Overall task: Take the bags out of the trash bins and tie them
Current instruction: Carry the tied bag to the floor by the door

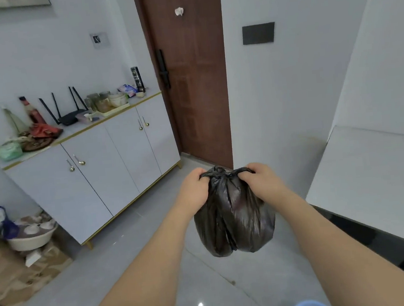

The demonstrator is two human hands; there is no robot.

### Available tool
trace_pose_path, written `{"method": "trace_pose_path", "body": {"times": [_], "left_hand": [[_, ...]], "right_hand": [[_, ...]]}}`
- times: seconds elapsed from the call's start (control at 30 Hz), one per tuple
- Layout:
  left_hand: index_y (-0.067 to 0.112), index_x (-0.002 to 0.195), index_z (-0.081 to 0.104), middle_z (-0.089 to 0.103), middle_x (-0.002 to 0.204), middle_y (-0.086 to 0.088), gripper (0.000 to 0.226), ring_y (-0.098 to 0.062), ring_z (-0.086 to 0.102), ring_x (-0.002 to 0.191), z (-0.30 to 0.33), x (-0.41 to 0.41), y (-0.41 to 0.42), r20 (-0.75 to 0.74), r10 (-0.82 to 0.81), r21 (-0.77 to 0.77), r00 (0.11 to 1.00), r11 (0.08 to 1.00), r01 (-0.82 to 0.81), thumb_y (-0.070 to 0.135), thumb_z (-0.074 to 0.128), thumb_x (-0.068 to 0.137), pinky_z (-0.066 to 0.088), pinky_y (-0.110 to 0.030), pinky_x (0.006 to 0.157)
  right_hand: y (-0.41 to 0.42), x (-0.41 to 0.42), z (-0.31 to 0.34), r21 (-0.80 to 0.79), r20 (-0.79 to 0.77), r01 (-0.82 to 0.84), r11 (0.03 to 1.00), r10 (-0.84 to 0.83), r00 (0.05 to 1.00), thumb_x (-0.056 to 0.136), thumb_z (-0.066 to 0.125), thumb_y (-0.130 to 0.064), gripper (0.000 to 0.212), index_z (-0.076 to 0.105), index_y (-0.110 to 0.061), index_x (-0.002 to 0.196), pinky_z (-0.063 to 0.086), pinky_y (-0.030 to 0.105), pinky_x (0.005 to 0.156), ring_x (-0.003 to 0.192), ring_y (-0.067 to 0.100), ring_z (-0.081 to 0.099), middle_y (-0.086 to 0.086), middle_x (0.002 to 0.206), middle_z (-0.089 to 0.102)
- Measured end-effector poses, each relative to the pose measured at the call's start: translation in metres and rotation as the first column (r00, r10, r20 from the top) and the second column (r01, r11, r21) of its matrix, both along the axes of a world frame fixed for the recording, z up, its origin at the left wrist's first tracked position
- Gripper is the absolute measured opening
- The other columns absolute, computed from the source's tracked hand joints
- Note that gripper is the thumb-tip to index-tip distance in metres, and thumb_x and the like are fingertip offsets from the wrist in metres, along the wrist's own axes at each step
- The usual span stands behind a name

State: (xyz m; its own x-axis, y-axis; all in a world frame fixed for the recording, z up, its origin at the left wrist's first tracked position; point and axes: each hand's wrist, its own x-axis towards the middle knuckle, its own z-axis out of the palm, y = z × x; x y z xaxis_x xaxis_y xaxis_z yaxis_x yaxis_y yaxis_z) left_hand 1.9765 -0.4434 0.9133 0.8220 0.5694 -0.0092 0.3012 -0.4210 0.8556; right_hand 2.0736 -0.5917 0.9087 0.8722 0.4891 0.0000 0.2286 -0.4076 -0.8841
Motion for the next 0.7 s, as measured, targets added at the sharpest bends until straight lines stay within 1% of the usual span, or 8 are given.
{"method": "trace_pose_path", "body": {"times": [0.2, 0.27, 0.33, 0.4, 0.47, 0.57, 0.63, 0.7], "left_hand": [[0.02, 0.083, 0.058, 0.059, 0.076, 0.001, 0.022, -0.017, 0.053, 0.069, 0.007, 0.085, 0.102, -0.009, -0.076, -0.04, 0.997, 0.996, 0.075, 0.017, 0.042, 0.097, 0.037, -0.029, 0.056], [0.015, 0.091, 0.061, 0.064, 0.085, -0.006, 0.02, -0.022, 0.058, 0.079, 0.006, 0.119, 0.124, -0.008, -0.103, -0.059, 0.995, 0.993, 0.102, 0.016, 0.042, 0.096, 0.042, -0.033, 0.066], [0.012, 0.096, 0.061, 0.066, 0.092, -0.009, 0.02, -0.024, 0.059, 0.085, -0.001, 0.154, 0.14, -0.026, -0.147, -0.048, 0.989, 0.988, 0.146, 0.016, 0.042, 0.096, 0.044, -0.032, 0.07], [0.01, 0.096, 0.06, 0.066, 0.093, -0.01, 0.02, -0.024, 0.059, 0.086, -0.011, 0.19, 0.156, -0.033, -0.188, -0.045, 0.982, 0.981, 0.186, 0.015, 0.041, 0.097, 0.043, -0.03, 0.069], [0.009, 0.099, 0.06, 0.066, 0.096, -0.012, 0.02, -0.024, 0.058, 0.084, -0.023, 0.23, 0.172, -0.038, -0.207, -0.07, 0.978, 0.976, 0.204, 0.014, 0.04, 0.097, 0.042, -0.03, 0.068], [0.009, 0.102, 0.06, 0.065, 0.096, -0.011, 0.021, -0.019, 0.055, 0.08, -0.042, 0.286, 0.189, -0.07, -0.214, -0.105, 0.974, 0.973, 0.207, 0.012, 0.04, 0.098, 0.04, -0.028, 0.064], [0.008, 0.101, 0.06, 0.063, 0.089, -0.007, 0.021, -0.019, 0.054, 0.078, -0.051, 0.325, 0.195, -0.105, -0.272, -0.114, 0.957, 0.959, 0.26, 0.012, 0.039, 0.097, 0.039, -0.026, 0.06], [0.01, 0.095, 0.058, 0.058, 0.08, -0.002, 0.019, -0.017, 0.05, 0.073, -0.058, 0.361, 0.2, -0.129, -0.333, -0.11, 0.934, 0.941, 0.321, 0.012, 0.039, 0.097, 0.034, -0.024, 0.055]], "right_hand": [[0.094, 0.069, -0.001, 0.066, -0.07, 0.098, 0.993, -0.093, 0.993, 0.088, 0.056, -0.017, 0.019, 0.064, -0.003, 0.078, 0.038, 0.026, 0.055, 0.06, 0.012, 0.053, 0.0, 0.064, 0.058], [0.113, 0.095, -0.005, 0.069, -0.061, 0.124, 0.99, -0.12, 0.991, 0.089, 0.054, -0.016, 0.021, 0.061, -0.001, 0.077, 0.037, 0.025, 0.052, 0.06, 0.014, 0.051, 0.001, 0.064, 0.057], [0.128, 0.123, -0.015, 0.022, -0.036, 0.155, 0.988, -0.154, 0.987, 0.089, 0.053, -0.016, 0.02, 0.061, -0.007, 0.074, 0.037, 0.022, 0.05, 0.06, 0.012, 0.052, -0.001, 0.065, 0.058], [0.141, 0.155, -0.026, -0.049, -0.005, 0.162, 0.986, -0.163, 0.987, 0.091, 0.052, -0.019, 0.019, 0.058, -0.018, 0.073, 0.037, 0.025, 0.056, 0.066, 0.009, 0.053, -0.004, 0.07, 0.059], [0.153, 0.188, -0.036, -0.068, -0.026, 0.155, 0.986, -0.157, 0.987, 0.092, 0.052, -0.024, 0.019, 0.056, -0.022, 0.073, 0.037, 0.026, 0.059, 0.07, 0.009, 0.054, -0.005, 0.074, 0.059], [0.165, 0.235, -0.053, -0.086, -0.044, 0.171, 0.982, -0.175, 0.984, 0.092, 0.054, -0.027, 0.016, 0.058, -0.023, 0.077, 0.036, 0.022, 0.058, 0.071, 0.004, 0.055, -0.008, 0.075, 0.061], [0.167, 0.27, -0.063, -0.091, -0.058, 0.211, 0.973, -0.217, 0.975, 0.091, 0.054, -0.026, 0.013, 0.062, -0.022, 0.082, 0.038, 0.022, 0.06, 0.075, 0.008, 0.057, -0.007, 0.079, 0.063], [0.171, 0.3, -0.074, -0.084, -0.064, 0.269, 0.959, -0.275, 0.959, 0.09, 0.055, -0.024, 0.012, 0.065, -0.02, 0.085, 0.043, 0.026, 0.067, 0.08, 0.014, 0.059, -0.004, 0.083, 0.066]]}}
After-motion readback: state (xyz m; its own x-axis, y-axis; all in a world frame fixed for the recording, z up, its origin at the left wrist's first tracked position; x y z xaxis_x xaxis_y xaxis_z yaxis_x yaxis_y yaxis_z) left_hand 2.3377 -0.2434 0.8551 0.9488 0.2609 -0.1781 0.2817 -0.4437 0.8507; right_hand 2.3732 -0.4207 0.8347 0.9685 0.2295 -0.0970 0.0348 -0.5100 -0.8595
